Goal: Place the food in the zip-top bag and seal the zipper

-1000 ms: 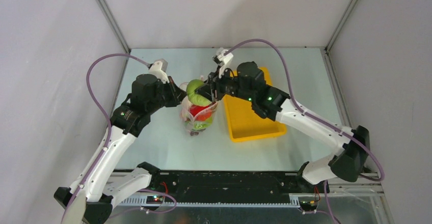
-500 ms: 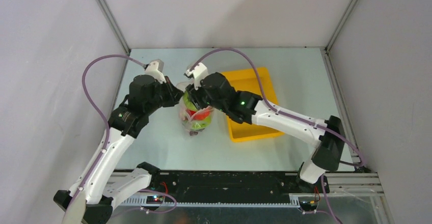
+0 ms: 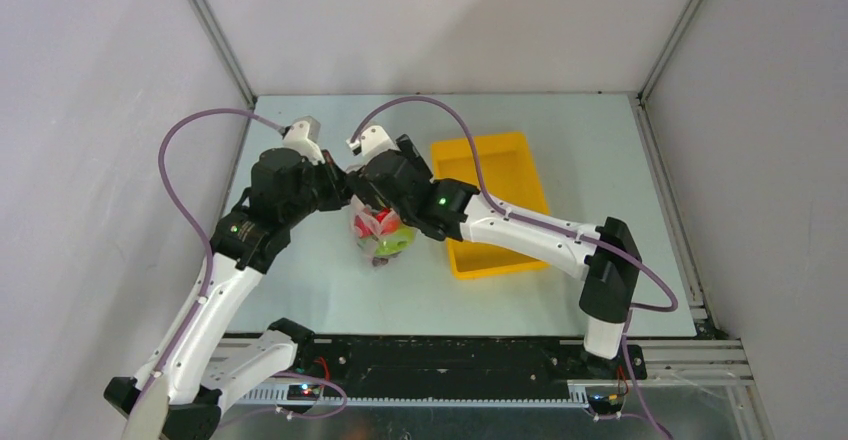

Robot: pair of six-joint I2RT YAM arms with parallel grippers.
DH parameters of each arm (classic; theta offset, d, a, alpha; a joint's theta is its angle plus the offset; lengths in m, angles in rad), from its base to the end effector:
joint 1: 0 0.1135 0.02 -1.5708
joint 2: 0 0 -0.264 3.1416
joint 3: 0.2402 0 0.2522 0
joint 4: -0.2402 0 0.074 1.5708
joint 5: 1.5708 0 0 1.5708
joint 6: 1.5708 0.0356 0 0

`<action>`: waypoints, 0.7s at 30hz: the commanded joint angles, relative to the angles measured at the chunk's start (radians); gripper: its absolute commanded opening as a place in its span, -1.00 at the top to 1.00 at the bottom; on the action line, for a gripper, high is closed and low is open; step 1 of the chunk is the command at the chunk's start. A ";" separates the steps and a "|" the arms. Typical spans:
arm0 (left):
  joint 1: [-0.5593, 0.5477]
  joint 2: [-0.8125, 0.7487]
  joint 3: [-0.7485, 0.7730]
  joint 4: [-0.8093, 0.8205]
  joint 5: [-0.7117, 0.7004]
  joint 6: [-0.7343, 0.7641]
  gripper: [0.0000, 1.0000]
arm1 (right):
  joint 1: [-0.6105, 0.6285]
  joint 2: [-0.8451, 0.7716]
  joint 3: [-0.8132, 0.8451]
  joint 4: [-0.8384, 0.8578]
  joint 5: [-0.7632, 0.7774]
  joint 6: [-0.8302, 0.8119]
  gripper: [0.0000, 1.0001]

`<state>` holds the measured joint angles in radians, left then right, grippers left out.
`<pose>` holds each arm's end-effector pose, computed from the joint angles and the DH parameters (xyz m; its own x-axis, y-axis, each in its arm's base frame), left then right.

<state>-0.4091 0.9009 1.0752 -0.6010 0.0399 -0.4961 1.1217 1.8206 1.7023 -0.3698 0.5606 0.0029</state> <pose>0.1707 -0.0756 0.3767 -0.5390 -0.2847 -0.7927 0.1981 0.8719 -0.4478 0.2027 0.3770 0.3511 -0.2052 -0.4201 -0.8839 -0.5585 0.7920 -0.2468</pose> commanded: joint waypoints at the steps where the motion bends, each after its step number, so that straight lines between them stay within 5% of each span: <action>1: -0.004 -0.031 -0.004 0.056 0.034 -0.009 1.00 | -0.001 -0.025 0.049 0.020 0.032 0.000 -0.96; 13: -0.004 -0.023 0.003 0.044 0.015 -0.011 1.00 | 0.016 -0.407 -0.298 0.392 -0.172 -0.028 -0.99; 21: -0.004 -0.027 -0.002 0.052 0.012 -0.024 1.00 | -0.067 -0.477 -0.370 0.253 -0.164 0.174 -0.88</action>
<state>-0.4122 0.8955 1.0752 -0.6014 0.0479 -0.4984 1.1057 1.3403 1.3624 -0.0696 0.4088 0.0406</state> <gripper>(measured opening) 0.006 0.967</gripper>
